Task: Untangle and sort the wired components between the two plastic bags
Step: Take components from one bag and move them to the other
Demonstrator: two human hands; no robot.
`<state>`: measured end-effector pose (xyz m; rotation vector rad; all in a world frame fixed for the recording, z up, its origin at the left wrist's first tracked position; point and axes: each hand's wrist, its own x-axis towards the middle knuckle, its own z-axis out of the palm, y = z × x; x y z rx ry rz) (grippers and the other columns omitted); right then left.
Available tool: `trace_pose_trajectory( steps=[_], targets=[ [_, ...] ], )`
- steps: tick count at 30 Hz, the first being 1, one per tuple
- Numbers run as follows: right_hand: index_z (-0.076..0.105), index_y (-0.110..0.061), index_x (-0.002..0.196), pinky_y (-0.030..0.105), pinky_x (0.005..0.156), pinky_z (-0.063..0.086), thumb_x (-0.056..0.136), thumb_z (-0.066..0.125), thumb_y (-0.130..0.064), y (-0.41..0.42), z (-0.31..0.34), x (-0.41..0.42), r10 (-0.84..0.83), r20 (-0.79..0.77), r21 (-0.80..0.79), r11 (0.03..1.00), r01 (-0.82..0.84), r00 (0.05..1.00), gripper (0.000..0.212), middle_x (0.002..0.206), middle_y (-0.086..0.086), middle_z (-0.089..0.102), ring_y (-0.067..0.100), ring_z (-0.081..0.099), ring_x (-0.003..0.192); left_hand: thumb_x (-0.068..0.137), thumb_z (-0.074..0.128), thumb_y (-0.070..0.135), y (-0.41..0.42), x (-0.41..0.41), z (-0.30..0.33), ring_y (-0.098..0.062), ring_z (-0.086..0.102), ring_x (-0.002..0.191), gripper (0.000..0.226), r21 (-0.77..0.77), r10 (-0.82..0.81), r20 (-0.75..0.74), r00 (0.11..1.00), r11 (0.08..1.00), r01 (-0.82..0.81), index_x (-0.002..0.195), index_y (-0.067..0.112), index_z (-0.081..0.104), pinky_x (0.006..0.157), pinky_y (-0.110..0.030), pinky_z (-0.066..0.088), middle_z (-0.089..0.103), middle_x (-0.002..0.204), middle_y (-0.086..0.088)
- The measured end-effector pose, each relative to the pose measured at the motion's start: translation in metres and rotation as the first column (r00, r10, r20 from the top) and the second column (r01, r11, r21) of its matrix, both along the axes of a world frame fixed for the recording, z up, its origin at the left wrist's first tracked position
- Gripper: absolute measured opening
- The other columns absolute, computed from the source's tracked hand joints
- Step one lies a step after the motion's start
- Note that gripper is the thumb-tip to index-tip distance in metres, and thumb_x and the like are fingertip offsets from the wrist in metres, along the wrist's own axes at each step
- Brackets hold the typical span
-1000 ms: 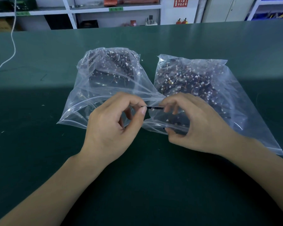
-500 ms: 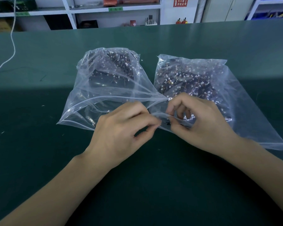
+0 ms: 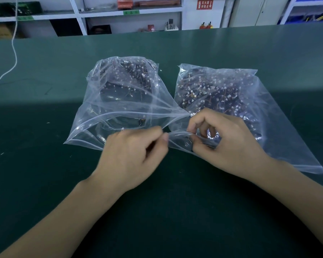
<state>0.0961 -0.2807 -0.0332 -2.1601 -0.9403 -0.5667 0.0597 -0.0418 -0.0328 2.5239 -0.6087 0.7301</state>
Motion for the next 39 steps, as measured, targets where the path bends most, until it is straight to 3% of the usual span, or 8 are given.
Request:
trace_pose_trajectory(
  steps=[6,12,16,21,28,32,36,39],
  targets=[
    [0.066,-0.024,0.098,0.019,0.072,0.049,0.083,0.077,-0.004,-0.001,-0.001,0.000,-0.004,-0.010,-0.011,1.000,0.004,1.000,0.027,0.088,-0.027,0.060,0.014,0.064,0.075,0.100,0.055,0.048,0.035,0.017,-0.002,-0.032,0.052,0.060,0.043,0.231,0.418,-0.140,0.898,0.895,-0.380,0.068,0.022,0.043,0.063,-0.037,0.038,0.050,0.057,0.005],
    [0.063,-0.029,0.099,0.024,0.070,0.050,0.085,0.075,-0.010,0.000,-0.001,-0.001,-0.010,-0.029,-0.020,1.000,0.009,1.000,0.027,0.090,-0.028,0.060,0.016,0.063,0.074,0.092,0.036,0.083,0.054,0.021,0.005,-0.023,0.051,0.070,0.052,0.350,0.555,-0.192,0.809,0.809,-0.472,0.098,0.033,0.047,0.058,-0.035,0.031,0.051,0.069,0.013],
    [0.062,-0.032,0.099,0.028,0.069,0.051,0.085,0.075,-0.010,0.000,-0.002,0.000,-0.018,-0.044,-0.035,0.999,0.016,0.999,0.029,0.091,-0.030,0.059,0.018,0.063,0.073,0.088,0.029,0.089,0.053,0.017,0.007,-0.023,0.047,0.076,0.060,0.461,0.607,-0.255,0.753,0.761,-0.457,0.105,0.034,0.046,0.064,-0.037,0.034,0.042,0.071,0.016],
    [0.062,-0.030,0.100,0.029,0.068,0.051,0.085,0.075,-0.009,0.000,-0.002,0.000,-0.009,-0.043,-0.039,0.999,0.007,0.999,0.029,0.090,-0.029,0.059,0.017,0.063,0.072,0.097,0.042,0.073,0.050,0.016,0.010,-0.021,0.046,0.074,0.041,0.445,0.588,-0.280,0.759,0.780,-0.440,0.105,0.033,0.045,0.064,-0.037,0.032,0.044,0.071,0.016],
    [0.063,-0.031,0.102,0.032,0.067,0.053,0.086,0.072,-0.012,0.000,-0.003,0.000,-0.009,-0.052,-0.041,0.999,0.007,0.999,0.026,0.093,-0.027,0.061,0.017,0.064,0.072,0.099,0.057,0.044,0.048,0.016,0.004,-0.022,0.051,0.071,0.014,0.345,0.480,-0.221,0.849,0.853,-0.392,0.102,0.032,0.052,0.066,-0.037,0.037,0.053,0.067,0.011],
    [0.064,-0.029,0.103,0.035,0.067,0.054,0.085,0.071,-0.012,0.000,-0.002,-0.001,-0.010,-0.066,-0.038,0.999,0.007,0.998,0.026,0.096,-0.021,0.065,0.017,0.064,0.072,0.092,0.065,0.034,0.048,0.017,0.003,-0.018,0.056,0.060,0.012,0.253,0.402,-0.142,0.904,0.898,-0.360,0.087,0.035,0.054,0.056,-0.034,0.037,0.056,0.058,0.010],
    [0.068,-0.026,0.110,0.037,0.064,0.055,0.084,0.074,-0.023,-0.001,-0.001,-0.004,0.018,-0.055,-0.070,0.997,-0.022,0.998,0.027,0.099,-0.017,0.067,0.016,0.064,0.073,0.086,0.070,0.026,0.038,0.014,0.007,0.000,0.048,0.051,0.017,0.117,0.242,-0.022,0.970,0.964,-0.238,0.084,0.034,0.056,0.053,-0.019,0.030,0.044,0.053,0.015],
    [0.069,-0.024,0.119,0.038,0.069,0.056,0.091,0.074,-0.035,0.001,-0.003,-0.005,0.024,-0.074,-0.067,0.997,-0.029,0.997,0.031,0.101,-0.014,0.068,0.016,0.065,0.076,0.092,0.069,0.029,0.023,0.008,0.005,-0.004,0.055,0.062,0.010,-0.009,0.064,0.035,0.997,0.998,-0.064,0.091,0.034,0.060,0.053,-0.025,0.042,0.052,0.067,0.017]
  ],
)
